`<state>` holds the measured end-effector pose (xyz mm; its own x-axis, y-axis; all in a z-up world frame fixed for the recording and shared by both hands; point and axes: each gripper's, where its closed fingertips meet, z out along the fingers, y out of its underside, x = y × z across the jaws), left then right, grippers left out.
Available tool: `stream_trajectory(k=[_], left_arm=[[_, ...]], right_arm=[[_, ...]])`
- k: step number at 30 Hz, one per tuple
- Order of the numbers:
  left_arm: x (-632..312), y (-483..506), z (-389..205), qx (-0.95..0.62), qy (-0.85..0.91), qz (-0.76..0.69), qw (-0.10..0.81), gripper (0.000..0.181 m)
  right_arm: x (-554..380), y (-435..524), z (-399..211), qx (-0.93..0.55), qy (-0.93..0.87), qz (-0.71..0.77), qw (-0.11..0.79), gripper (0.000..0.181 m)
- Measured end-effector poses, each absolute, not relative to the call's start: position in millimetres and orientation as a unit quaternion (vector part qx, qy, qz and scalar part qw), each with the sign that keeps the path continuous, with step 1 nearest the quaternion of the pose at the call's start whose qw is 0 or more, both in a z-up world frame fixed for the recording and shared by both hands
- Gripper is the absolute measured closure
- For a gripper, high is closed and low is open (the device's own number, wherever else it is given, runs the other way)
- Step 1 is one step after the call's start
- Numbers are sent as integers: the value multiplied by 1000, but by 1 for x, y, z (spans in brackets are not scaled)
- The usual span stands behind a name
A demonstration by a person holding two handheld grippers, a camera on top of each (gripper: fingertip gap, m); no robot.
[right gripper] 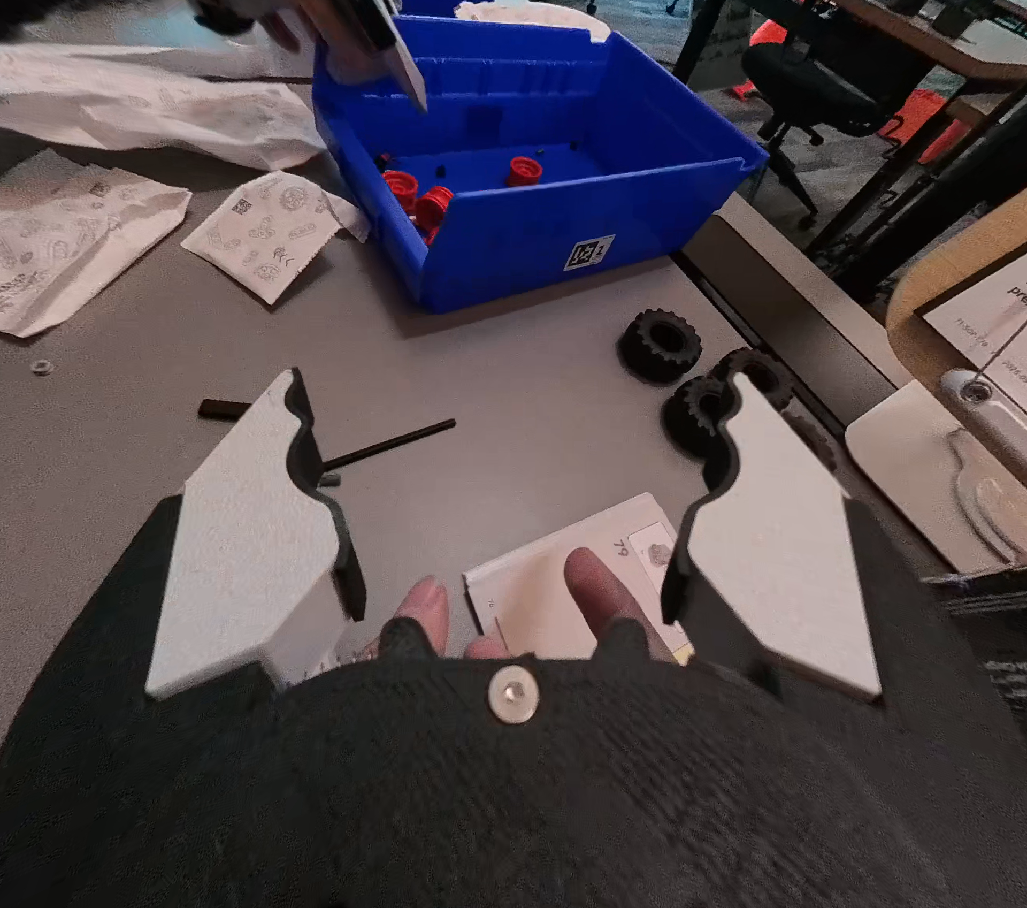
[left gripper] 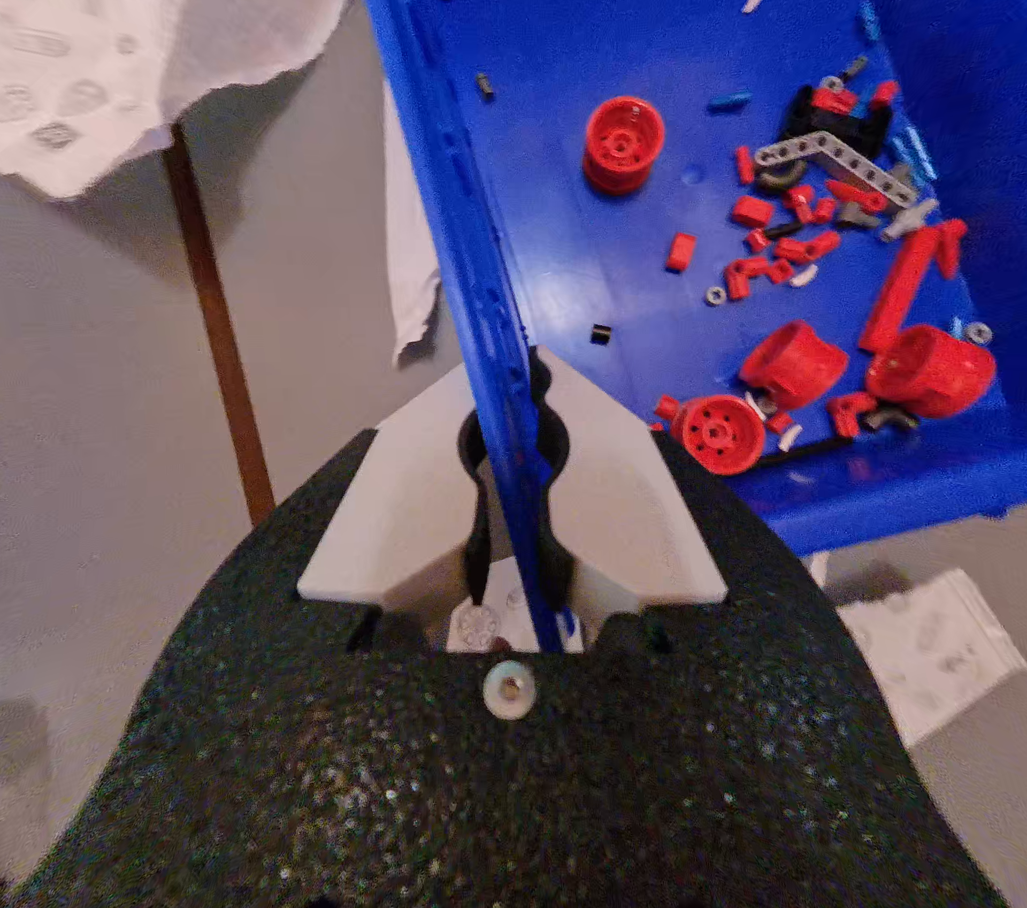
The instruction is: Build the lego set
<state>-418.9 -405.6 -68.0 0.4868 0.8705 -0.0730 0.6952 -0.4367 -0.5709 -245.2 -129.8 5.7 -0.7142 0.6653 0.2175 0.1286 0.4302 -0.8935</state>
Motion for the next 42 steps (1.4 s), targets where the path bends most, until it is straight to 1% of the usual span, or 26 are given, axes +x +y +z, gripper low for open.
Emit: stream_trajectory(k=[2,4,5,8,12,18,20,22,25,29,33,36,42], left_arm=[[-421,-403,-64,-814,-487,180,260,179],[-423,-397,-50,-774,-527,144,319,178],[-423,-399,-41,-765,-535,135,332,177],[-417,-399,-5,-759,-529,127,358,175],[-414,-406,52,-741,-533,134,385,177],[-419,-433,158,-679,-536,252,434,178],[-420,-446,186,-654,-529,324,432,178],[-415,-455,202,-635,-529,377,418,178],[-407,-464,210,-613,-526,421,414,178],[-397,-468,198,-596,-542,394,442,179],[-387,-471,190,-585,-538,407,451,178],[-377,-467,179,-588,-536,415,443,178],[-356,-442,150,-595,-486,489,414,179]], right_arm=[[-241,-128,8,-256,-787,491,271,41],[-237,-126,9,-251,-782,507,261,41],[-237,-124,9,-252,-780,510,259,42],[-238,-115,9,-259,-776,515,255,41],[-231,-112,15,-251,-764,543,244,41],[-218,-102,13,-251,-754,561,231,40],[-214,-97,13,-252,-752,565,228,40],[-211,-92,14,-255,-747,571,227,40],[-206,-88,17,-255,-739,585,216,39],[-201,-83,19,-256,-735,592,210,39],[-199,-80,21,-258,-732,594,212,39],[-195,-81,18,-258,-735,592,204,39],[-189,-87,16,-254,-736,597,190,39]])
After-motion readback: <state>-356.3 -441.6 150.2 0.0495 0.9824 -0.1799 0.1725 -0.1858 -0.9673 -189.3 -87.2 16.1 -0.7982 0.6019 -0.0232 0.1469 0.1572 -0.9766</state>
